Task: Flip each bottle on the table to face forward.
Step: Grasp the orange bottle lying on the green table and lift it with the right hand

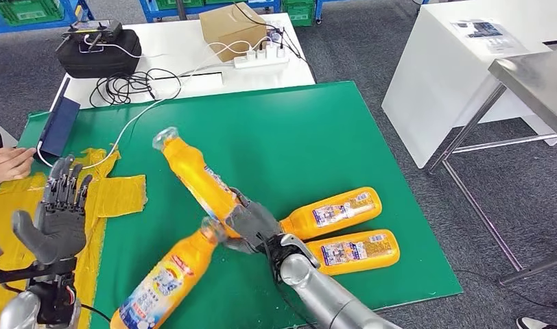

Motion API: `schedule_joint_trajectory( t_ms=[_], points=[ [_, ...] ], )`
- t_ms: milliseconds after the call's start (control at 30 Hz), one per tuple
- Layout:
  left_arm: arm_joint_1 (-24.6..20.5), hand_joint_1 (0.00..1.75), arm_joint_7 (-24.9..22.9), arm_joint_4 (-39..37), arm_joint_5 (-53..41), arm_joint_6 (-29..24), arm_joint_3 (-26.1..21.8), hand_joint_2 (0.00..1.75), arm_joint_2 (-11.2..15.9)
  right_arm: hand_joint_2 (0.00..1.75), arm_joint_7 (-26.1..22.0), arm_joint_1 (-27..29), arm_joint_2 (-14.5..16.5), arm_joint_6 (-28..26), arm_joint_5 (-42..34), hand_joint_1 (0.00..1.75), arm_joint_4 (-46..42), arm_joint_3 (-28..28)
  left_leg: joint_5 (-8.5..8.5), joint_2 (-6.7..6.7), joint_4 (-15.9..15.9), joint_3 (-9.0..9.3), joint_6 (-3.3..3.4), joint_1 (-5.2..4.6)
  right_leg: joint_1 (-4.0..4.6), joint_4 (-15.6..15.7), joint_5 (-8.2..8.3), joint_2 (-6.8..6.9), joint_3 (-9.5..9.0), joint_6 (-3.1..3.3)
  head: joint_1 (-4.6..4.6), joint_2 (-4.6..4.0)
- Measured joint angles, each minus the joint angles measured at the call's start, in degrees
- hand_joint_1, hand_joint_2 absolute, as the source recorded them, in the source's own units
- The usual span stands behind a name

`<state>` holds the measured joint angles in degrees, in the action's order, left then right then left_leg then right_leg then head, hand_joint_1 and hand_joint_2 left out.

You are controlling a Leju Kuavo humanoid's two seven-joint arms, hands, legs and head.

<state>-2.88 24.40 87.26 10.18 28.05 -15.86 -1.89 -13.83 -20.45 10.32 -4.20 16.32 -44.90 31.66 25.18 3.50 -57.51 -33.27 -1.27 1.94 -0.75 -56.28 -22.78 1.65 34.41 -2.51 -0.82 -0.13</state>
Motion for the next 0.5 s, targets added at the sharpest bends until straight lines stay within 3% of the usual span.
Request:
schedule_joint_trajectory(
  t_ms=[133, 267, 500],
  points=[
    [1.56, 0.00, 1.06, 2.17, -1.87, -0.60, -1.15, 0.00, -0.87, 1.75, -1.10, 3.82, 0.68, 1.21, -0.94, 1.75, -7.44, -4.70, 0.00, -0.09, 0.00, -0.29, 0.00, -0.02, -0.01, 0.00, -0.01, 0.14, 0.24, 0.00, -0.01, 0.00],
    [2.55, 0.00, 1.31, 3.88, -0.82, -0.29, -1.86, 1.75, -1.57, 1.75, -2.39, 6.85, 1.06, 1.43, -1.28, 1.75, -13.74, -7.38, 0.01, -0.09, 0.00, -0.40, 0.01, -0.03, -0.01, 0.01, -0.01, 0.14, 0.34, 0.00, -0.01, 0.00],
    [5.06, 0.00, 1.30, 6.83, -0.53, 1.74, -1.42, 1.75, -2.95, 1.75, -2.28, 10.09, 1.20, 5.06, -0.05, 1.75, -23.27, -7.18, 0.02, -0.06, 0.00, -0.47, 0.00, -0.03, -0.01, 0.01, -0.01, 0.13, 0.45, 0.00, -0.01, 0.00]
  ],
)
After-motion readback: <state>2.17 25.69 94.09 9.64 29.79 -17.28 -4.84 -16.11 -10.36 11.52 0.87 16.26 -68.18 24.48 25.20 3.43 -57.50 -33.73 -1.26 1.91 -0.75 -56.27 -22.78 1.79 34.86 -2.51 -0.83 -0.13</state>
